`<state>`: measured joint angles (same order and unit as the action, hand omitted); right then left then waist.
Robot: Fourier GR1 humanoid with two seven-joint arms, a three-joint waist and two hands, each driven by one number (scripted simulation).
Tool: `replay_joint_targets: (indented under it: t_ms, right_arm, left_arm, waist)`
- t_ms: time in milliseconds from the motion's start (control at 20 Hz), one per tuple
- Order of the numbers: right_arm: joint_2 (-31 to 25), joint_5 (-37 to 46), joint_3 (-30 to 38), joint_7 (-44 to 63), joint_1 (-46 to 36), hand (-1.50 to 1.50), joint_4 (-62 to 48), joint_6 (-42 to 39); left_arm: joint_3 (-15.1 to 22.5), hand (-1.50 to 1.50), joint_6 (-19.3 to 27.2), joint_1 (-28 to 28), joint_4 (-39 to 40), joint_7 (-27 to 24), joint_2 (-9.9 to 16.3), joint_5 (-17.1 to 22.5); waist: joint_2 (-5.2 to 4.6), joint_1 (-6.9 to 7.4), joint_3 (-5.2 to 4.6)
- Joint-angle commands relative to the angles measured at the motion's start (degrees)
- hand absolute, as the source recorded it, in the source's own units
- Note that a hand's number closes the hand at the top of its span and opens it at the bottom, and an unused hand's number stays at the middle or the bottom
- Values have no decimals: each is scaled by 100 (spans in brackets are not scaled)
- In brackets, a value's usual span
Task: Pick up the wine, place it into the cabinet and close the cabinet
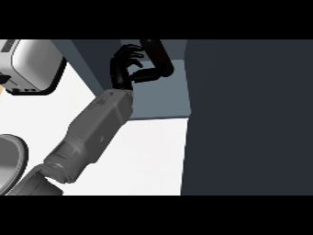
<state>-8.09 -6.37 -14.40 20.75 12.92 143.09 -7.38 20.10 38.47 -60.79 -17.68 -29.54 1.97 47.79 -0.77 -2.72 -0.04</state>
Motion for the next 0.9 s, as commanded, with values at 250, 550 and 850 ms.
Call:
replay_joint_targets:
  t_ms: [250,550,850]
  right_arm:
    - [-45,-698,51,321,371,-150,809,-90]
    - [98,-356,-315,428,337,-150,988,1]
    - [19,-486,-223,109,601,-150,915,-213]
  left_arm:
    - [19,-150,177,-524,901,145,200,-398]
    - [-5,-150,407,-620,1208,148,107,-516]
    - [-78,-150,157,-599,1250,14,257,-575]
  waist:
    - [-6,-69,6]
    - [-12,-107,-2]
    - [-12,-104,2]
